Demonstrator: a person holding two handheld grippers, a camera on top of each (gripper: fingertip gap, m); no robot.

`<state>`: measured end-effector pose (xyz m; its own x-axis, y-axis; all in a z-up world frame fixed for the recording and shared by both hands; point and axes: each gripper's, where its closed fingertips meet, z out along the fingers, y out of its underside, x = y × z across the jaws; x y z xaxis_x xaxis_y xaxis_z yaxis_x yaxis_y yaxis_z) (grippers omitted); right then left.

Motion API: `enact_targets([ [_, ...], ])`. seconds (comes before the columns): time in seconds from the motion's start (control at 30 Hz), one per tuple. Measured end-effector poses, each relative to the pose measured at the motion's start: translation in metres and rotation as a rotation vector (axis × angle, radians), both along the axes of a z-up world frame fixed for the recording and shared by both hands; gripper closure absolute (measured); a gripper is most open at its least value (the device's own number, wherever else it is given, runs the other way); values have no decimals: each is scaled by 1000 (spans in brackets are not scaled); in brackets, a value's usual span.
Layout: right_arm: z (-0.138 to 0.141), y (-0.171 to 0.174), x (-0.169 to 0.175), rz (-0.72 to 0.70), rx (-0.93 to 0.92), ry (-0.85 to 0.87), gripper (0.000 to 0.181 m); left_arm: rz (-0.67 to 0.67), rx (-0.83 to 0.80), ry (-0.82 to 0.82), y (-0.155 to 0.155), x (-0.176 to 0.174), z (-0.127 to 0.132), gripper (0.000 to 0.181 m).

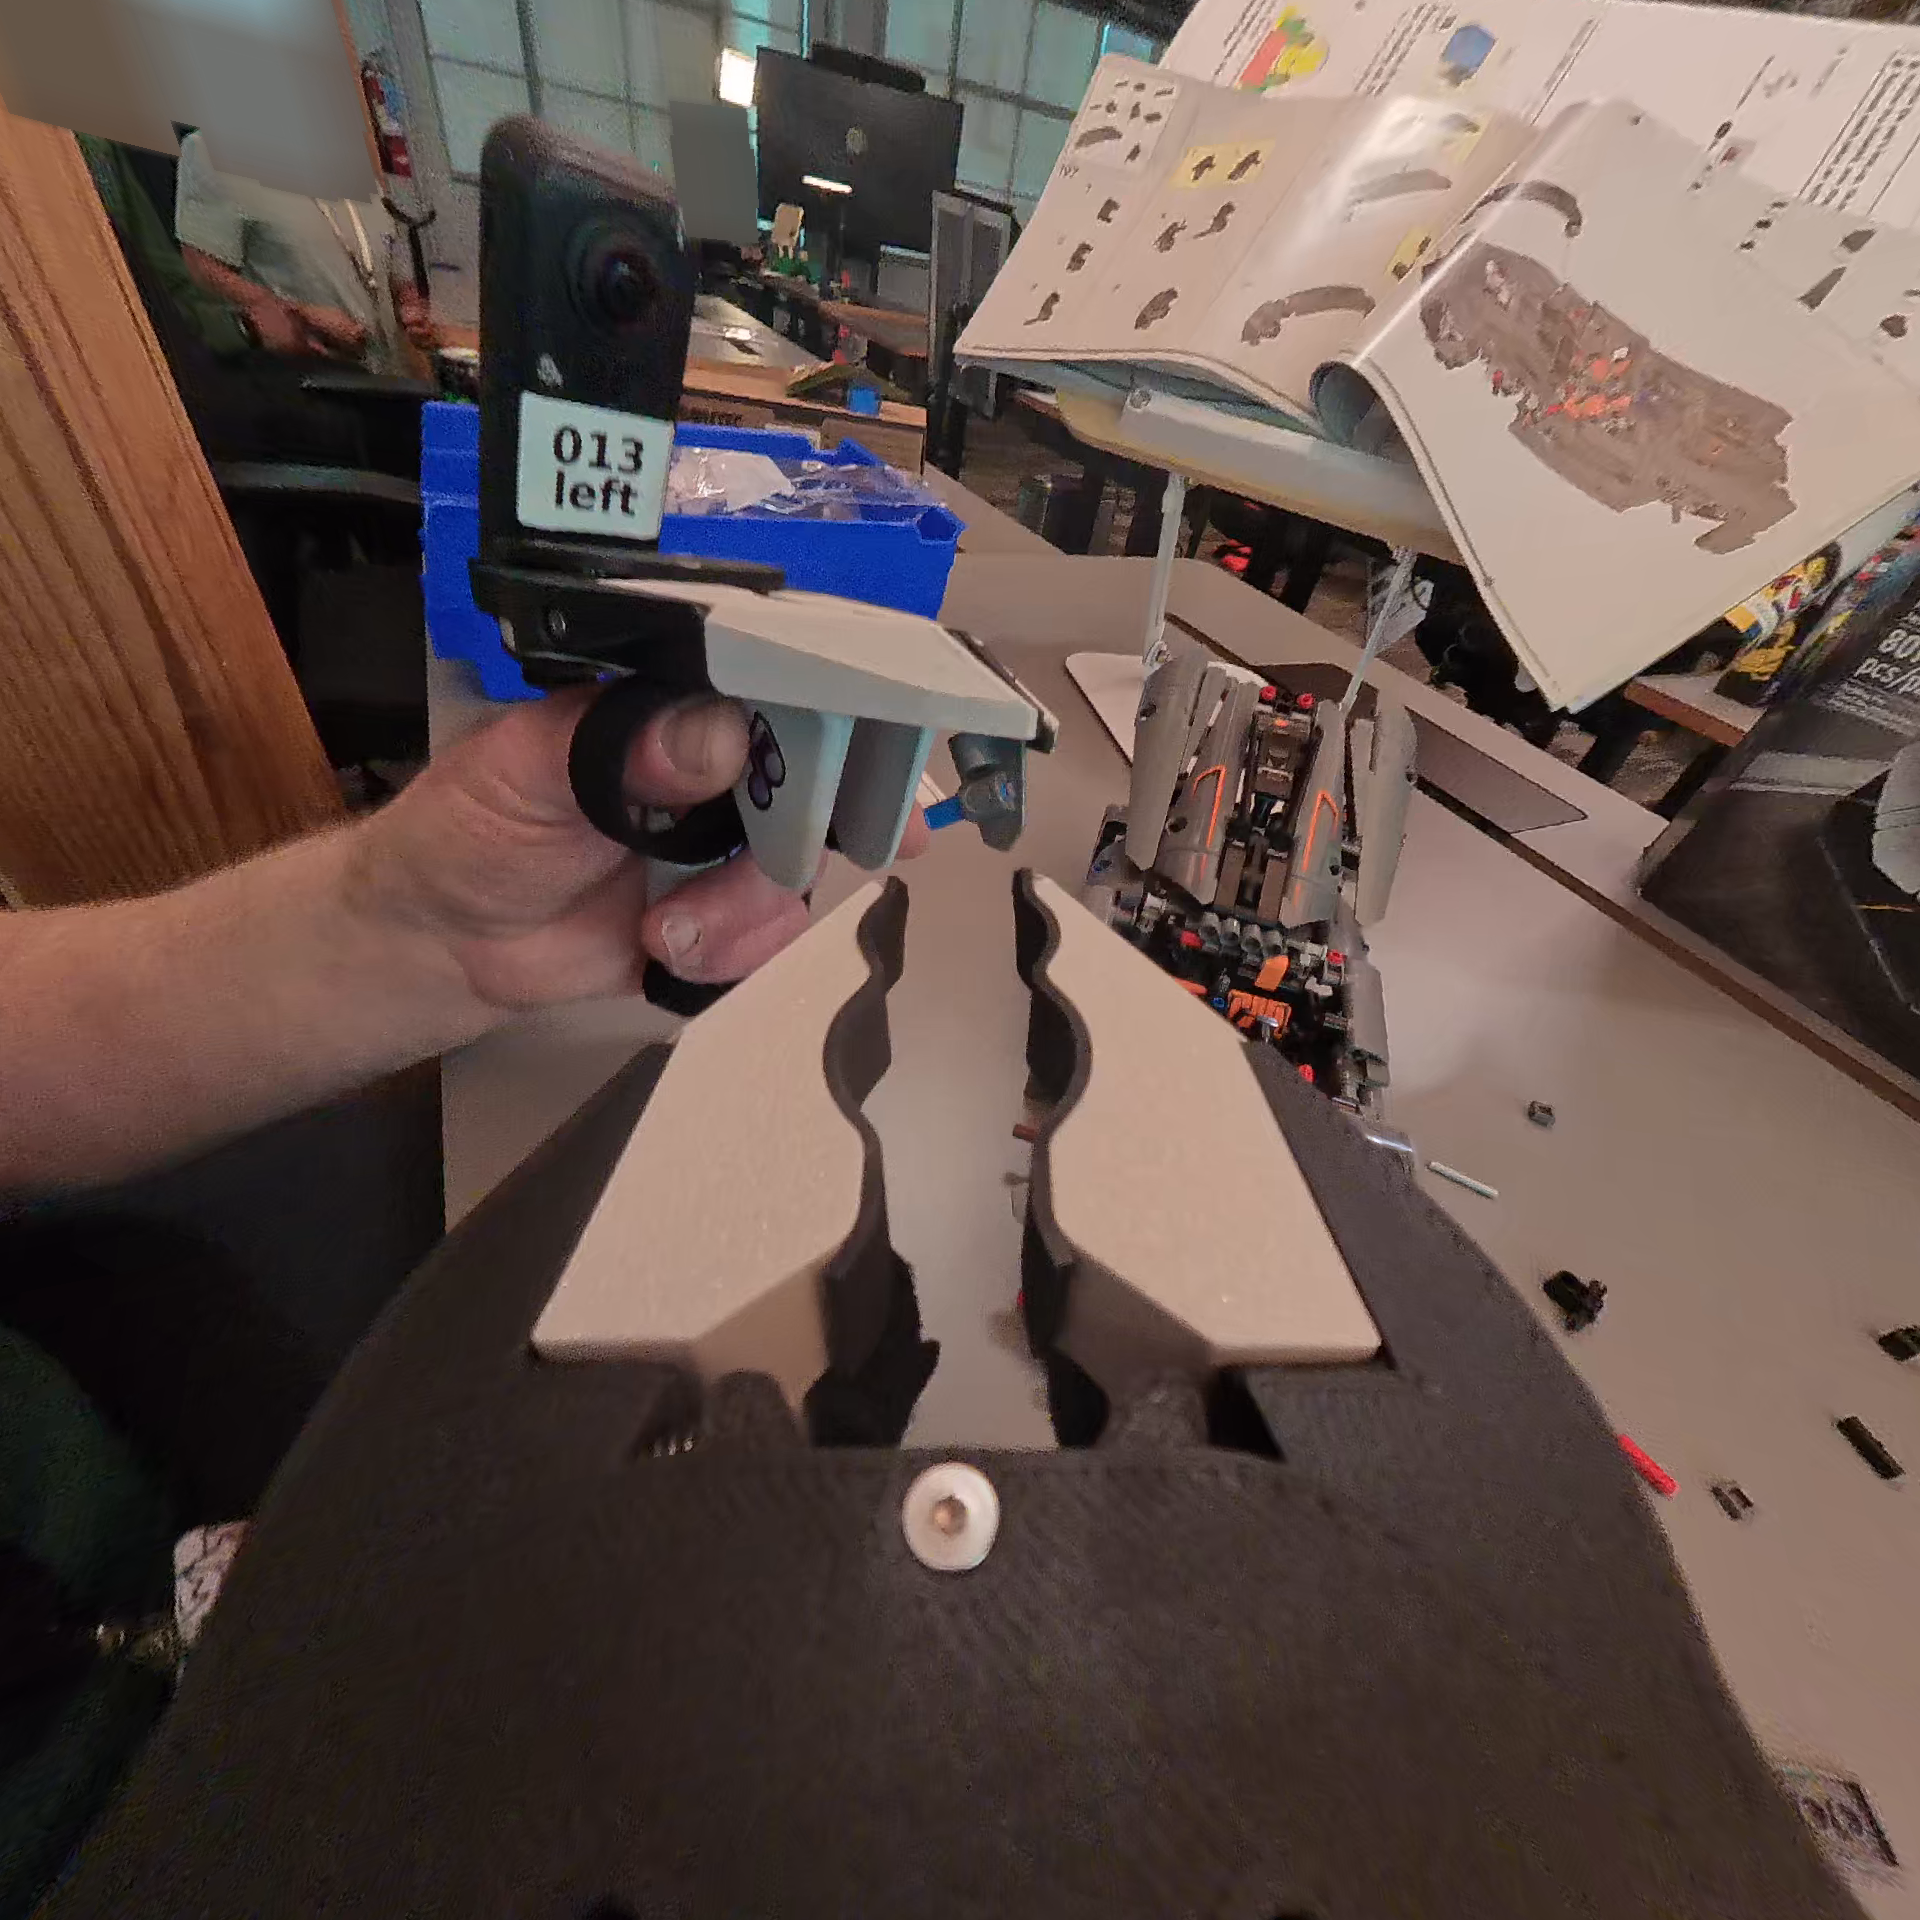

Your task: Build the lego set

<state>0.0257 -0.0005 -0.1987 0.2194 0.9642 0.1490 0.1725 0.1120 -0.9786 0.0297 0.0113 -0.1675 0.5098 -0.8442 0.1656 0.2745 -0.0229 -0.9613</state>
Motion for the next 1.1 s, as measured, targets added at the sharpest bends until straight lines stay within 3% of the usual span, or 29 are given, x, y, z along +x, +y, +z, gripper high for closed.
enact_targets([
  [0.17, 10, 0, -8, 21, -135, 80, 160, -16, -9, -123, 1, -6, 7, 181],
  [0.37, 8, -6, -17, 173, -449, 179, 158, 65, 50, -72, 3, -4, 5, 181],
  [0.53, 10, -9, -22, 244, -570, 252, 163, 136, 108, -3, 2, -4, 5, 181],
  [0.73, 15, -6, -26, 257, -608, 331, 173, 218, 175, 34, 0, -7, 9, 181],
  [1.1, 17, -2, -33, 218, -536, 321, 179, 228, 150, -64, -3, -19, 11, 181],
])
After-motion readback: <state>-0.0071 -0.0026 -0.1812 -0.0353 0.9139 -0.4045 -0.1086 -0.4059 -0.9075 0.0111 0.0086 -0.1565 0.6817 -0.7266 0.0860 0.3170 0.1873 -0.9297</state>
